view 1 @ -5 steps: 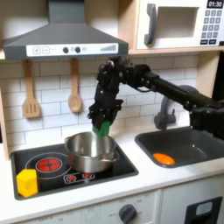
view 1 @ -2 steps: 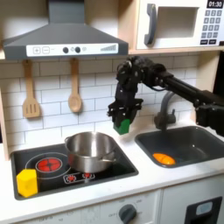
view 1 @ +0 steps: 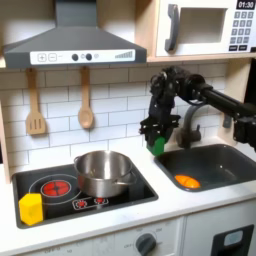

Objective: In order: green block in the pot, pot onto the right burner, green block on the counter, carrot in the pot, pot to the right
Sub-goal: 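Take the green block out of the pot and put it on the counter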

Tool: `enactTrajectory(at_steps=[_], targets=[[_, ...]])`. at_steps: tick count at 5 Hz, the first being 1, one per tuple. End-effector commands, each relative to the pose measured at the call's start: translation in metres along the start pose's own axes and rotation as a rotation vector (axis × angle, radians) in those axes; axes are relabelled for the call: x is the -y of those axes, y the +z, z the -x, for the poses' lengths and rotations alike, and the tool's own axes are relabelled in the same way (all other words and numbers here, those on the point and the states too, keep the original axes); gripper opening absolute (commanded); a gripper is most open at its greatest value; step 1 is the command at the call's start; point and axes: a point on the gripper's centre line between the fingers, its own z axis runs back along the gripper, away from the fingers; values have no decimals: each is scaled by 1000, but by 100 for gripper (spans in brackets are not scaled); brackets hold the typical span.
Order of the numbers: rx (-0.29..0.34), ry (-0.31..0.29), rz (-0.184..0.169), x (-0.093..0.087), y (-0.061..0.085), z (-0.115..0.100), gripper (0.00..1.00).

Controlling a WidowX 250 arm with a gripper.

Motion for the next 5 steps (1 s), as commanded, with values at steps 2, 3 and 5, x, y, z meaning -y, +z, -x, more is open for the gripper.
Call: enactTrajectory(at_steps=[2,3,5], targets=[[-44,18,-40,-9,-17,11,0],[-62,1,-44,-4,-20,15,0],[-101,-8,-66,-10,-19,20,100]])
